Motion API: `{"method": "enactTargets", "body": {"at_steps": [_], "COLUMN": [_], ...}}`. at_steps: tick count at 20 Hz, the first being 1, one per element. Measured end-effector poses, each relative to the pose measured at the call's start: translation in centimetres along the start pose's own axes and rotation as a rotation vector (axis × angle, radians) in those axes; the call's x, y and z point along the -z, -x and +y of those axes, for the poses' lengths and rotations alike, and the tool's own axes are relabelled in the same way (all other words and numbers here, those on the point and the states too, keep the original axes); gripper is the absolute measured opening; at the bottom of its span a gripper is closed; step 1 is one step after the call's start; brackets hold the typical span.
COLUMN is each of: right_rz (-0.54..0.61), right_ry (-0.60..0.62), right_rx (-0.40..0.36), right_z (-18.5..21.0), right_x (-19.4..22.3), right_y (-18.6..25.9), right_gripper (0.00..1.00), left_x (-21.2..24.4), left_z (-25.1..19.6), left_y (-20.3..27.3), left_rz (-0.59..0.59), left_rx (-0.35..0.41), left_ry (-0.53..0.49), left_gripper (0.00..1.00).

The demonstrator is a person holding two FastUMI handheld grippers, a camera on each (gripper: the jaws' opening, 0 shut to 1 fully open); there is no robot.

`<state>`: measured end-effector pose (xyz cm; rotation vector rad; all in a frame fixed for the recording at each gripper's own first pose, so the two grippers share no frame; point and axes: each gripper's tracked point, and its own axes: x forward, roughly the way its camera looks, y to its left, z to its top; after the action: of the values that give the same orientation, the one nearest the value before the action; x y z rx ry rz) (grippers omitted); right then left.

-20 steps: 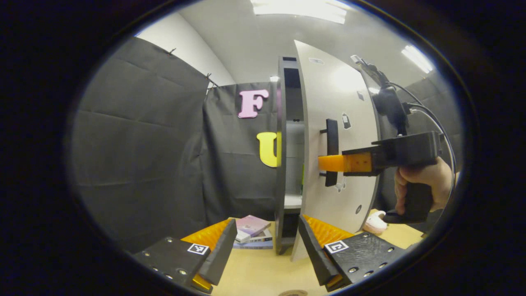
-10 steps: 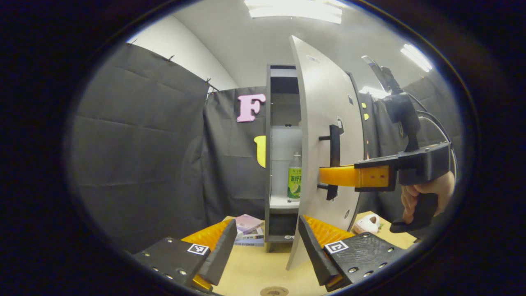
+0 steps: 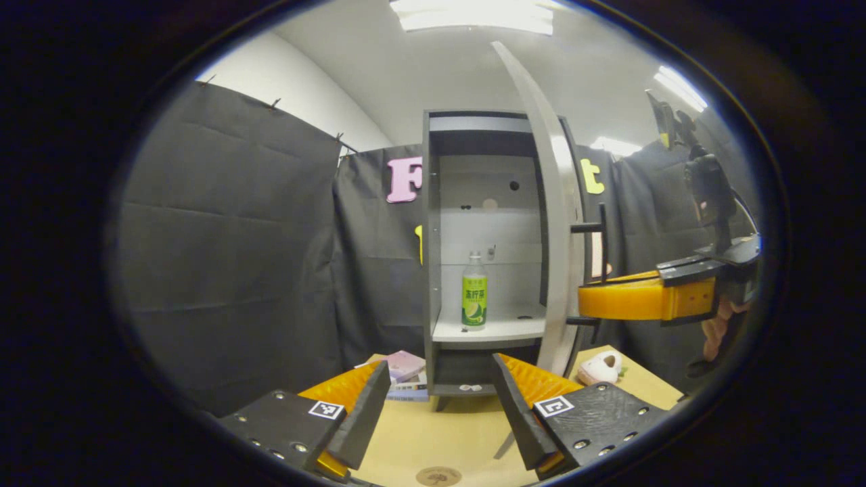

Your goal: Open the cabinet door with the right hand, grasp the bottle in the cabinet with the left hand and place it on the coaster, then close the cabinet door with the right hand.

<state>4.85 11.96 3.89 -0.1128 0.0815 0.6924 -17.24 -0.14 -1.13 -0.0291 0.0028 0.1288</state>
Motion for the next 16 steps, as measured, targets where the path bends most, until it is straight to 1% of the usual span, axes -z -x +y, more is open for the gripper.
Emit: {"method": "enactTargets", "body": {"at_steps": [4, 8, 9, 10, 13, 16], "right_rz": [0.000, -0.011, -0.012, -0.014, -0.009, -0.020], "right_ry": [-0.015, -0.032, -0.027, -0.020, -0.026, -0.041], "right_rx": [0.058, 0.124, 0.140, 0.151, 0.195, 0.243], "right_z": [-1.7, -4.4, -4.7, -5.1, -5.7, -6.3], "right_x": [-0.3, 0.2, 0.4, 0.3, 0.5, 0.8], "right_y": [4.2, 6.3, 6.7, 7.0, 7.6, 9.0], "right_gripper": [0.19, 0.18, 0.17, 0.18, 0.17, 0.17], "left_x": [-0.2, -0.1, -0.1, 0.3, 0.4, 0.3], "left_z": [-4.6, -8.6, -9.5, -10.4, -12.2, -13.1], "left_y": [-0.4, -1.0, -1.2, -1.4, -1.6, -2.0], "left_rz": [0.007, 0.010, 0.012, 0.023, 0.029, 0.026], "left_rx": [0.053, 0.113, 0.125, 0.142, 0.168, 0.177], "left_ry": [-0.012, -0.019, -0.017, -0.017, -0.020, -0.020], "left_gripper": [0.93, 0.93, 0.93, 0.93, 0.93, 0.93]}}
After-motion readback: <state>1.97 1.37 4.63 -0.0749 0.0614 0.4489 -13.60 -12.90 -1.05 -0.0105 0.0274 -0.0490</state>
